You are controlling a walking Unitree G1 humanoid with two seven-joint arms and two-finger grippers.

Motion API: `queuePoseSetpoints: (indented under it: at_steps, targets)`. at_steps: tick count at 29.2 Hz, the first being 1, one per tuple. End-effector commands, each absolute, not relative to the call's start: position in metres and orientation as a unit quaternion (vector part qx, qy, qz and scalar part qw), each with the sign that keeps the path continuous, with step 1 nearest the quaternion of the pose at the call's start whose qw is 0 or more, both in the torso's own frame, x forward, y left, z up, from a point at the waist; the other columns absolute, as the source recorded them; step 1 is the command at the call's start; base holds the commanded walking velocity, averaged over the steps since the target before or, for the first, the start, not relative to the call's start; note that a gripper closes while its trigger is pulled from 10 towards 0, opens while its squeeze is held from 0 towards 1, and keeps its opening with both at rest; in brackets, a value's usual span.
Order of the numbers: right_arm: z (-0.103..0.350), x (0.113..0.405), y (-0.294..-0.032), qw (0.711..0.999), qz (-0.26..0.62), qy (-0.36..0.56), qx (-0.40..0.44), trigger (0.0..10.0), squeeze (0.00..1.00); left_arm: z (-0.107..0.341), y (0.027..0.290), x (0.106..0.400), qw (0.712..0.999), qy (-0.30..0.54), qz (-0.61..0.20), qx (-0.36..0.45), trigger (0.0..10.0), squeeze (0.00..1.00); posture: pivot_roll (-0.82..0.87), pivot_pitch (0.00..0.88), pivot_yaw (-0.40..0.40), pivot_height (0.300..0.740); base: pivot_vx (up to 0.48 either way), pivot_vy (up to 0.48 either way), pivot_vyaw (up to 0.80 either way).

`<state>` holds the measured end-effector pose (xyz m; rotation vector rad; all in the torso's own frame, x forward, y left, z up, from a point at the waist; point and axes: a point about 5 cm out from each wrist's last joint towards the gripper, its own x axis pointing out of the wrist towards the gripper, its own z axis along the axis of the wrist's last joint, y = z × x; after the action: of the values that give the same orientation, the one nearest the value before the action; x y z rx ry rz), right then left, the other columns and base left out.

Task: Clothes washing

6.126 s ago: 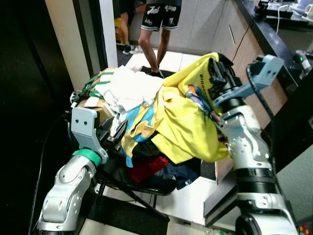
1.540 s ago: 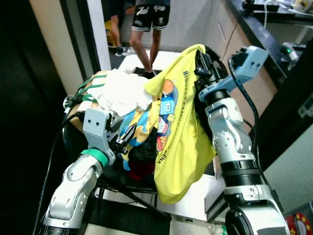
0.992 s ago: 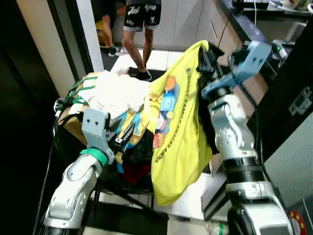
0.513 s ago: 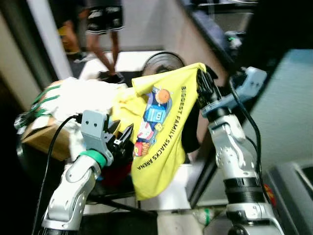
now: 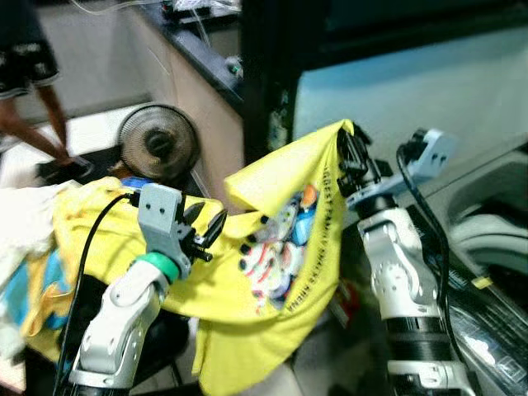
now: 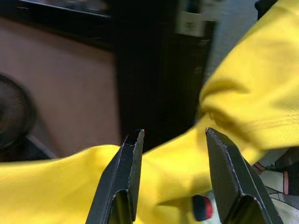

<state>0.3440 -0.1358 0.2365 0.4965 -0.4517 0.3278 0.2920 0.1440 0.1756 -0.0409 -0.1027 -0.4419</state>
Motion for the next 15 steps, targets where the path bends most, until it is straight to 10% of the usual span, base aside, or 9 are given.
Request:
queuePoseSetpoints:
  at_steps: [1, 15]
  targets:
    - [0.24, 0.343, -0.138, 0.929, 0.159, -0.225, 0.247, 10.0, 0.0, 0.173, 0.146, 0.291, 0.975, -0.041, -0.218, -0.014, 10.0, 0.0, 0.06, 0.0, 0.047, 0.74, 0.0, 0.0, -0.8]
    - [0.285, 0.353, -0.142, 0.912, 0.166, -0.278, 0.251, 10.0, 0.0, 0.174, 0.146, 0.291, 0.975, -0.044, -0.216, -0.016, 10.0, 0.0, 0.07, 0.0, 0.041, 0.74, 0.0, 0.0, -0.57]
